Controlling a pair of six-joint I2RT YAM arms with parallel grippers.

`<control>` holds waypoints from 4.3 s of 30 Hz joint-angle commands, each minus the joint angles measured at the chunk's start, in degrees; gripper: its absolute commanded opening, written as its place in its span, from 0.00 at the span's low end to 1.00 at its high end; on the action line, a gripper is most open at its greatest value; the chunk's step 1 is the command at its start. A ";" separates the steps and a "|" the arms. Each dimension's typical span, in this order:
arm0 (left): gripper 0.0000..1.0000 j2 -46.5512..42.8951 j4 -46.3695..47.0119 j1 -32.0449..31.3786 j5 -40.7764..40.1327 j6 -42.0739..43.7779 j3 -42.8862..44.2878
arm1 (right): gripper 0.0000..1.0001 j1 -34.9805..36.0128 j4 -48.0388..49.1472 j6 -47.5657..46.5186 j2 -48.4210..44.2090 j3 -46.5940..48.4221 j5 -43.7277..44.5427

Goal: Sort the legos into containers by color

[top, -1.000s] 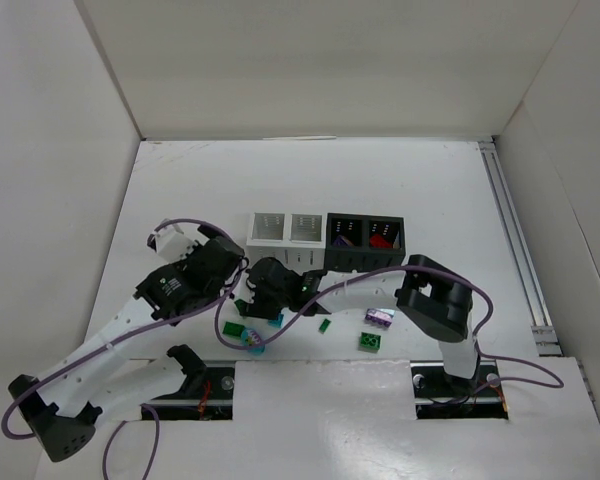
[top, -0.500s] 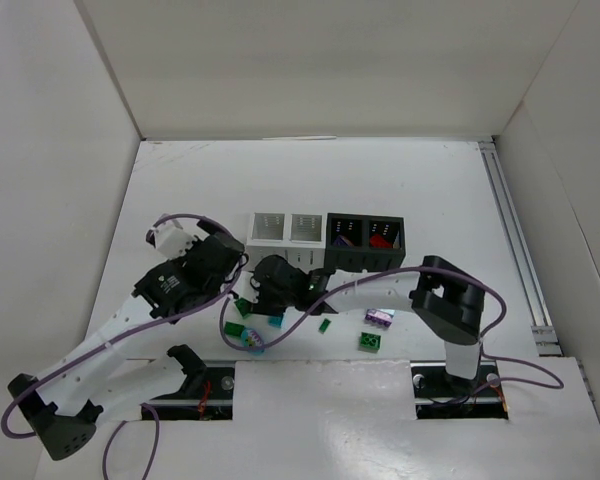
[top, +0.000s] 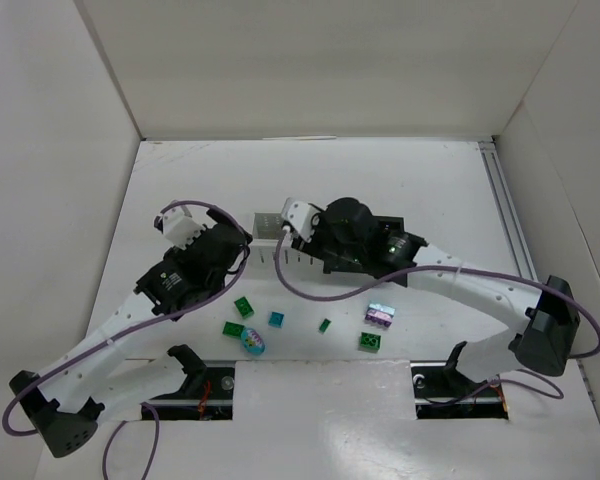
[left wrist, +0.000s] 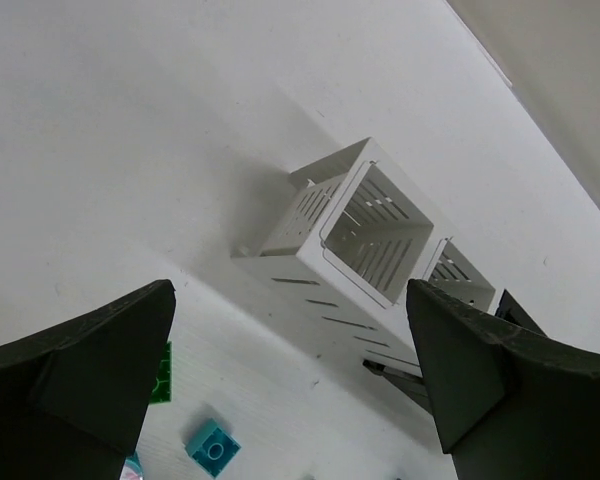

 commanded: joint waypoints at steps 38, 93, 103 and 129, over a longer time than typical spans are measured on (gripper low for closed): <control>1.00 2.23 17.52 -0.13 18.55 21.46 -5.82 | 0.82 -13.18 -29.78 41.42 -35.53 -25.48 10.90; 1.00 4.43 22.71 0.39 29.73 25.95 -10.58 | 0.86 -3.07 -12.66 87.64 -12.54 -36.87 24.87; 1.00 4.43 22.18 0.39 29.73 25.43 -11.10 | 0.62 -3.07 -11.60 87.64 -10.78 -37.48 25.92; 1.00 -12.89 42.92 0.39 55.91 36.50 -15.94 | 0.39 -3.68 16.18 -7.26 -28.84 -20.89 -26.35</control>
